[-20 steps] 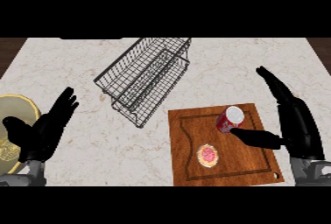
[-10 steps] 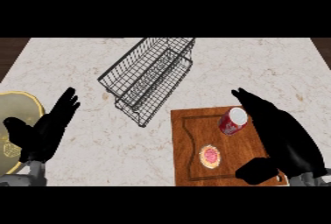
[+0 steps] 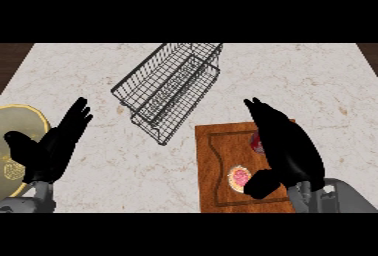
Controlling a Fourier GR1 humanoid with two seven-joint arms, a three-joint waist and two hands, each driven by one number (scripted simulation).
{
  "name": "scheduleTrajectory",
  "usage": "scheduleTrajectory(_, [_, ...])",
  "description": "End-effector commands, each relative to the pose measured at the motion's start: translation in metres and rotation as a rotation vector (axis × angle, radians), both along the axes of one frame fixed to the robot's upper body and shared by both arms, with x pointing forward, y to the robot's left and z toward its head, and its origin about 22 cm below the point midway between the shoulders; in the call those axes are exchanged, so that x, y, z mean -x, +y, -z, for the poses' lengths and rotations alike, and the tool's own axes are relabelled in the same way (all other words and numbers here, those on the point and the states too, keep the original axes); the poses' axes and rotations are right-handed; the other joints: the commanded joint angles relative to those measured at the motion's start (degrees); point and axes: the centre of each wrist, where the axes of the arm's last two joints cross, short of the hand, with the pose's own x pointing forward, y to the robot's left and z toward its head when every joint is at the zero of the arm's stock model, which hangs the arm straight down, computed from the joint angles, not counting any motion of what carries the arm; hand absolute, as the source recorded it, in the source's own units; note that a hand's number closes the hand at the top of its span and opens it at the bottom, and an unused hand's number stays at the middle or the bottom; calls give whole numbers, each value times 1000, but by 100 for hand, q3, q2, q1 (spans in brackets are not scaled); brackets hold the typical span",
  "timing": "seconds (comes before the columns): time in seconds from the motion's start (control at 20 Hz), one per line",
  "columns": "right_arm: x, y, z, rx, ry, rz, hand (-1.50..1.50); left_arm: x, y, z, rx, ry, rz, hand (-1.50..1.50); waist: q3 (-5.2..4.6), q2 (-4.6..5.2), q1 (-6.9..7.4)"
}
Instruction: Pick the can from the cutting board and place it in the tiered basket
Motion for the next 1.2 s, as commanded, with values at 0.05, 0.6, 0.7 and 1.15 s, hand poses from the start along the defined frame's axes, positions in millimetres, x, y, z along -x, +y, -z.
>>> scheduleTrajectory(0.05, [-11,-9,14,75,84,137,-150,4,-6,-5,18,16,-9,0,8,-2,-6])
scheduleTrajectory(0.6, [-27,-16,70,154,-3,180,-150,-11,10,-7,-3,-8,0,0,8,6,-14])
scheduleTrajectory(0.7, [-37,-6,65,155,-9,178,-150,-2,10,8,-22,-1,-19,0,7,7,-3])
scheduleTrajectory(1.15, [-42,-45,79,143,157,152,150,-10,2,5,-6,7,-16,0,8,10,-24])
